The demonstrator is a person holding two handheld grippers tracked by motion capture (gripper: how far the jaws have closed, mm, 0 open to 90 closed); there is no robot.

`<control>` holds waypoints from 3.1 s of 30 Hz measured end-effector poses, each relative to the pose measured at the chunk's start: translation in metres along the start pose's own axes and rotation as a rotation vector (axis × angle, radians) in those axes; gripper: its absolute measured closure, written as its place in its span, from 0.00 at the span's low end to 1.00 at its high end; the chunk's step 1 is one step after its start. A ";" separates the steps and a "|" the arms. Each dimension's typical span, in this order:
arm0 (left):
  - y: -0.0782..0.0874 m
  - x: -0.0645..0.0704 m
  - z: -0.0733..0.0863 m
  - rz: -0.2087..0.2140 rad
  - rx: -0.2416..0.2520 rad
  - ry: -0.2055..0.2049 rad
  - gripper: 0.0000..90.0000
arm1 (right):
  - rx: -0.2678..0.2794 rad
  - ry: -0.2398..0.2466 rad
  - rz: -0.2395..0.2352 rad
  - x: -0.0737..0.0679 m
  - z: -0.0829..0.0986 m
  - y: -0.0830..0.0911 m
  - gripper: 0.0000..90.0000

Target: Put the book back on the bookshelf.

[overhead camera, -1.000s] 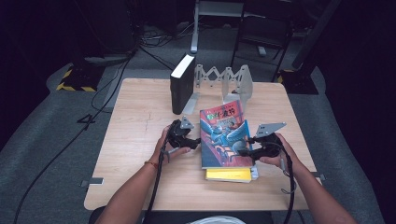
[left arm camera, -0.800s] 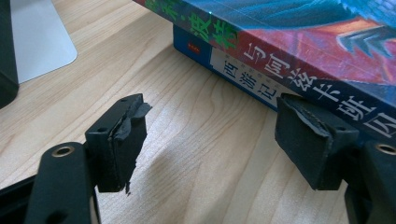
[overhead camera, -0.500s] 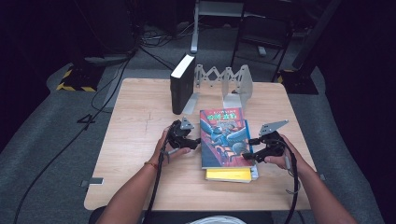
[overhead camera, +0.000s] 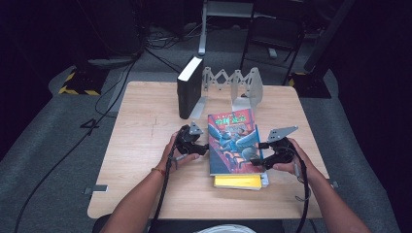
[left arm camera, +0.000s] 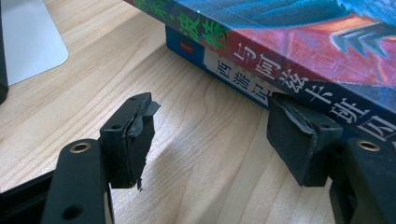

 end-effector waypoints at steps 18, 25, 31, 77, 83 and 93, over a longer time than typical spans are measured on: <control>0.000 0.001 0.000 -0.014 -0.002 -0.004 0.38 | -0.159 -0.021 -0.108 -0.019 0.023 -0.007 0.19; 0.001 0.002 0.000 0.006 0.000 0.001 0.36 | -0.119 0.005 -0.085 -0.021 0.024 0.007 0.26; 0.001 0.002 0.000 0.003 0.000 -0.003 0.36 | 0.010 -0.015 -0.085 -0.018 0.012 0.014 0.28; 0.006 -0.011 -0.001 0.021 0.016 0.052 0.32 | 0.073 0.083 0.015 -0.008 -0.011 0.003 0.80; 0.011 -0.018 -0.001 0.024 0.026 0.025 0.31 | 0.114 0.137 0.043 -0.013 -0.012 0.004 0.85; 0.025 -0.012 -0.014 0.227 0.083 0.138 0.25 | 0.166 0.180 0.061 -0.018 -0.010 0.010 0.94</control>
Point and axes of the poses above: each handheld gripper's, and its own axes: y roughly backward along the jaws, z roughly out of its underside, x roughly to its right, the point moved 7 cm from there along -y, roughly forward along the jaws, and after that the axes turned 15 degrees about -z, right-handed, at the moved point
